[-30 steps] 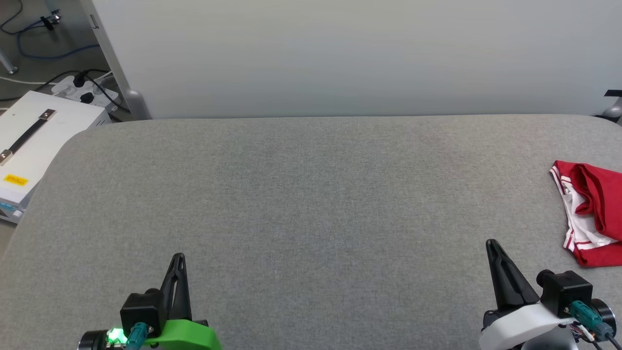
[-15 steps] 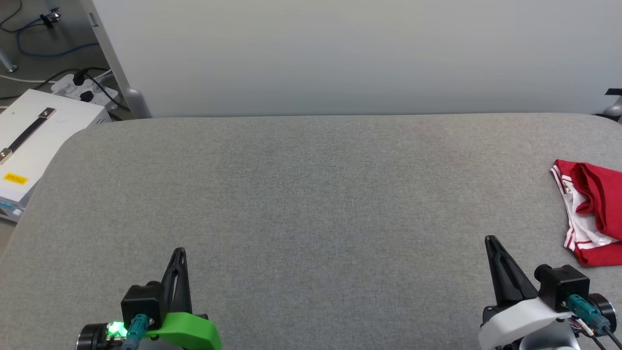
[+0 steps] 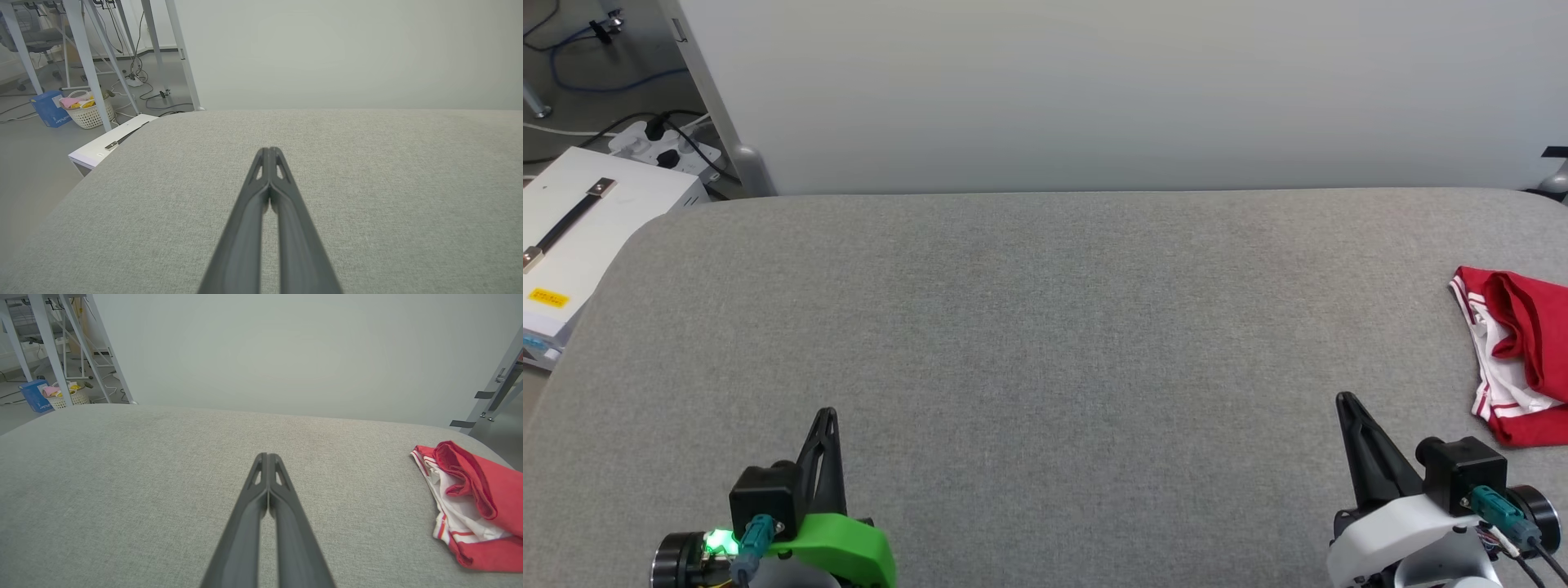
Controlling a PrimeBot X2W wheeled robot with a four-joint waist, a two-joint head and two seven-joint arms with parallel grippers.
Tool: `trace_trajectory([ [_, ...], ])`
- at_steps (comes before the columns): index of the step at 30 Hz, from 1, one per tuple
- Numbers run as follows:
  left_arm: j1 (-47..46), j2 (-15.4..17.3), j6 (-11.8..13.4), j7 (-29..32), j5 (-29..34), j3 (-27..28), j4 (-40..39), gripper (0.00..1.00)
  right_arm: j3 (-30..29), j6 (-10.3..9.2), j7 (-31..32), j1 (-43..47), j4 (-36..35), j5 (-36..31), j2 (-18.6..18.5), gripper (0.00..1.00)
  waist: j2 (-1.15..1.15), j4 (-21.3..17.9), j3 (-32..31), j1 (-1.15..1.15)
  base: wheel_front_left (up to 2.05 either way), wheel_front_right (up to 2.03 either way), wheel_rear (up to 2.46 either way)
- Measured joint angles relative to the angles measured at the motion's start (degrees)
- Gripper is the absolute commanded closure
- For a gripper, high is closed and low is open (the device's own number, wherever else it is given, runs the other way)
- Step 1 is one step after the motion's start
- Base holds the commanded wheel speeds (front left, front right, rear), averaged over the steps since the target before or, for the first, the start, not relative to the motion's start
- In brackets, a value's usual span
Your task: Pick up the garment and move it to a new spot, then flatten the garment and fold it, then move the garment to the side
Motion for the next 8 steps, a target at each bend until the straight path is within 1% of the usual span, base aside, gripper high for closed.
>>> trace_trajectory([
  [8, -0.4, -0.1, -0.1, 0.9, 0.4, 0.1, -0.2, 1.00, -0.2, 0.00, 1.0, -0.2, -0.3, -0.7, 0.1, 1.00, 0.00, 0.0, 0.1, 0.00, 0.00, 0.00, 0.00],
])
